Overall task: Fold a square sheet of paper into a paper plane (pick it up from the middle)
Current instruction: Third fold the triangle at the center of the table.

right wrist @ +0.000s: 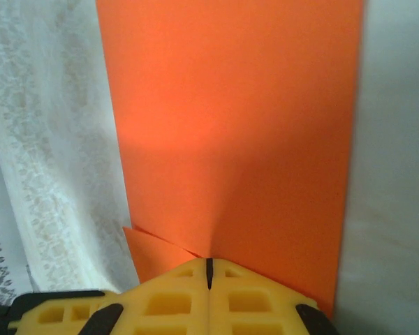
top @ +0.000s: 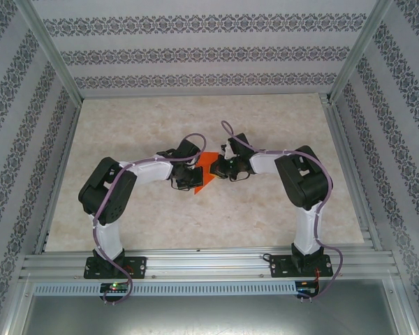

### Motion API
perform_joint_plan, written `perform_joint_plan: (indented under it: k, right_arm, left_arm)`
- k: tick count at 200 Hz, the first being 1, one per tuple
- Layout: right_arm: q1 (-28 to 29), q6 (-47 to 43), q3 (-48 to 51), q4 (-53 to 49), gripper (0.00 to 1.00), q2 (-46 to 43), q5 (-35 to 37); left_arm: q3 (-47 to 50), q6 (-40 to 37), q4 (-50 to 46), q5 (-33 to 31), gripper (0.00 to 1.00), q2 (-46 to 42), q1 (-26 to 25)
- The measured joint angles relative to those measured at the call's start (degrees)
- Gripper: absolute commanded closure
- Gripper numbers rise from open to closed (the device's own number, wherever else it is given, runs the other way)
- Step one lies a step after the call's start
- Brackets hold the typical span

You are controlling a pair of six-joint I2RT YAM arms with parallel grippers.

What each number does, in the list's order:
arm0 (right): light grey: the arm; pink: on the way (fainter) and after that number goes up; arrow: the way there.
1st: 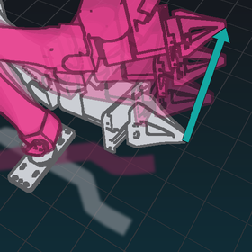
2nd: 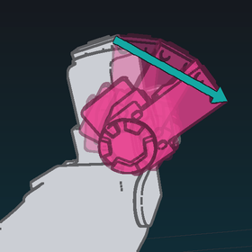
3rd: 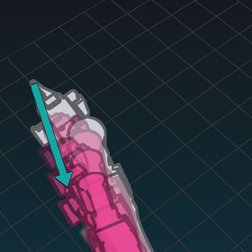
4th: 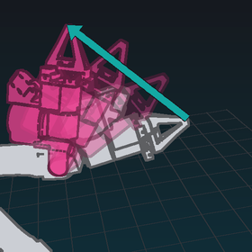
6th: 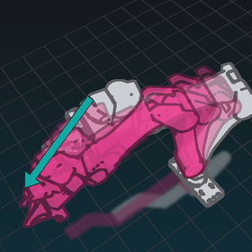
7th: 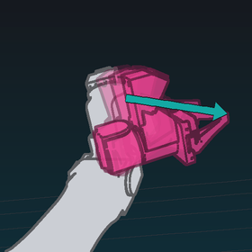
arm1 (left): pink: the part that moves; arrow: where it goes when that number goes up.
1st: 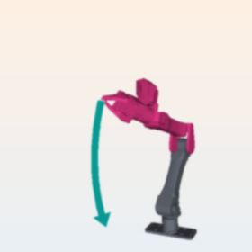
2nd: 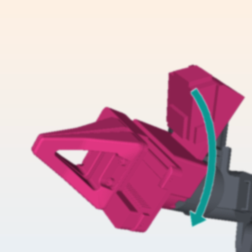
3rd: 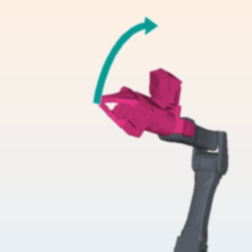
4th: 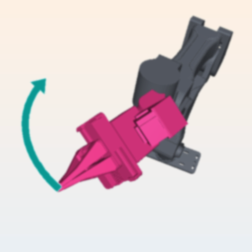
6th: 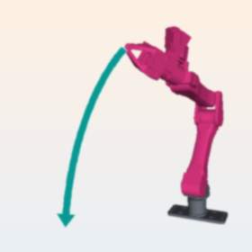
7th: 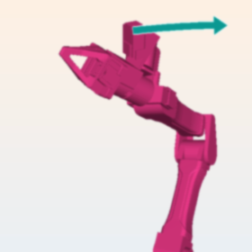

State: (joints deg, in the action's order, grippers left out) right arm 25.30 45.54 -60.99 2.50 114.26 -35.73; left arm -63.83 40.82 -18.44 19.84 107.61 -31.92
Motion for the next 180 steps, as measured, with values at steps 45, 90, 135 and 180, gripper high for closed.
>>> perform_joint_plan:
  k: [45, 90, 135, 180]
  right_arm:
    - [-4.11, 2.51, 4.02, -0.31, 0.75, -5.14, -1.84]
    - [-4.79, 2.56, 4.07, -0.72, 0.72, -8.41, -1.64]
    - [-4.37, 2.56, 4.17, -3.72, 0.69, -8.46, 0.57]
    - [-2.54, 3.17, 4.17, -5.31, 0.69, -8.44, 2.27]
  left_arm:
    - [-0.07, 0.00, 0.04, 0.02, 1.00, -0.11, -0.26]
    - [-1.11, 0.00, -0.57, -0.50, 0.90, -0.26, -0.28]
    - [-3.10, -0.04, -0.52, -4.81, 0.93, -0.28, -0.26]
    - [-3.72, -0.04, -0.63, -8.35, 0.97, -0.17, -0.26]
